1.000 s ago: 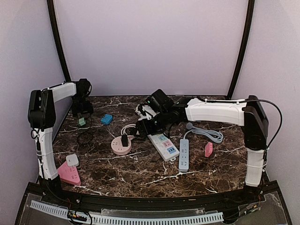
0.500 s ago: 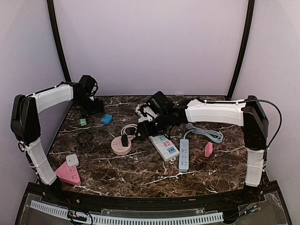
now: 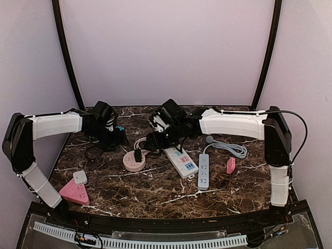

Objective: Pull the plug off the socket

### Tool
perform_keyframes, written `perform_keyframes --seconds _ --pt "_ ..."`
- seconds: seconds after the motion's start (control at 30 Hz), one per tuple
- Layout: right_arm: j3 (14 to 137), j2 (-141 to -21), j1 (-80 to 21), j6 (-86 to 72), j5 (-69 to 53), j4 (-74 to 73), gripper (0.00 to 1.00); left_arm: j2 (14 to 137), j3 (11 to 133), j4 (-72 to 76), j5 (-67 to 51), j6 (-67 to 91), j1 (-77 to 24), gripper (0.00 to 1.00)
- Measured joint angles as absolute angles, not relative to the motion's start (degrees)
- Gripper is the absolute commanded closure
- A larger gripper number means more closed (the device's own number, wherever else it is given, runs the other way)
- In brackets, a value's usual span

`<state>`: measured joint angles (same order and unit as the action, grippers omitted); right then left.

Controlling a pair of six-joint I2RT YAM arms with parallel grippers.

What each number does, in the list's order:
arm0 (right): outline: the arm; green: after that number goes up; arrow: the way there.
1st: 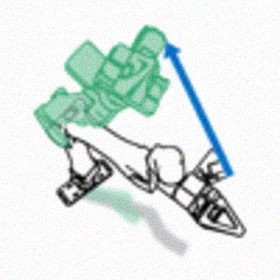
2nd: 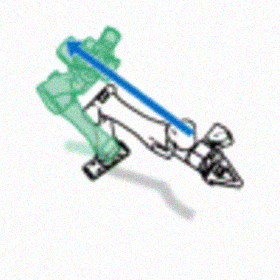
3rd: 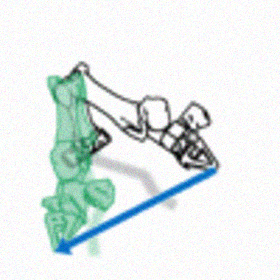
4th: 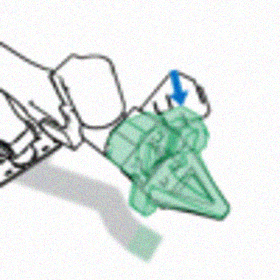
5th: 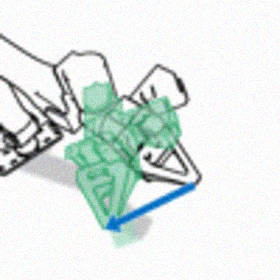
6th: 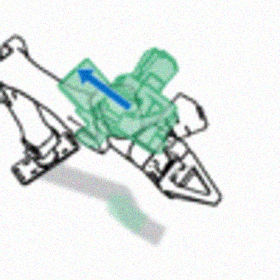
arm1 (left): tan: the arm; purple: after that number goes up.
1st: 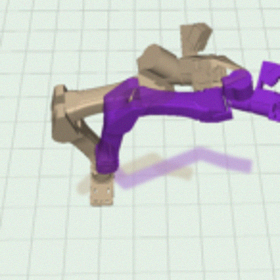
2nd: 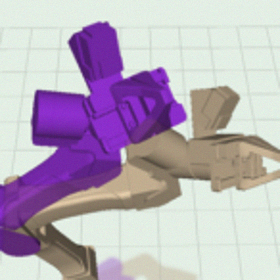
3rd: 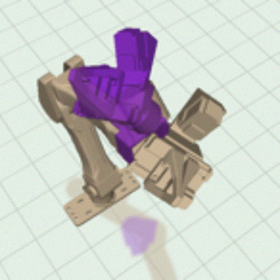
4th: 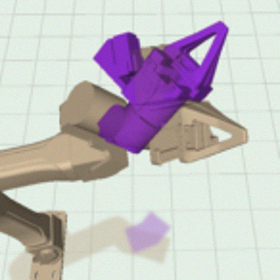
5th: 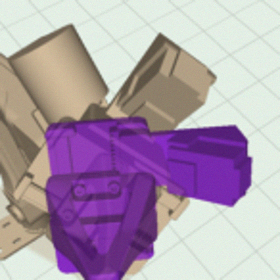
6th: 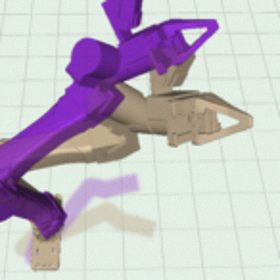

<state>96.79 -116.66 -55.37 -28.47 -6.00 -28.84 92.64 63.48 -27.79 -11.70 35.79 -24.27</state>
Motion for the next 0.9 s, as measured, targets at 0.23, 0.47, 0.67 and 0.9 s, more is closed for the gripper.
perform_keyframes --seconds 0.23,0.47,0.67,0.9 --pt "97.6 -118.7 -56.1 -30.0 -4.1 -29.5 0.35 90.1 61.6 -25.4 -12.2 37.7 -29.9 0.29" --pt "92.7 -118.7 -54.1 -33.2 -7.0 -26.3 0.48 90.5 65.5 -28.4 -6.1 38.4 -37.6 0.36" --pt "91.5 -118.7 -53.1 -34.7 -11.6 -24.2 0.51 95.8 73.0 -33.6 1.6 38.6 -42.2 0.43" --pt "91.6 -122.6 -53.1 -37.2 -18.8 -18.5 0.52 100.4 75.7 -38.8 6.9 38.7 -43.7 0.49"
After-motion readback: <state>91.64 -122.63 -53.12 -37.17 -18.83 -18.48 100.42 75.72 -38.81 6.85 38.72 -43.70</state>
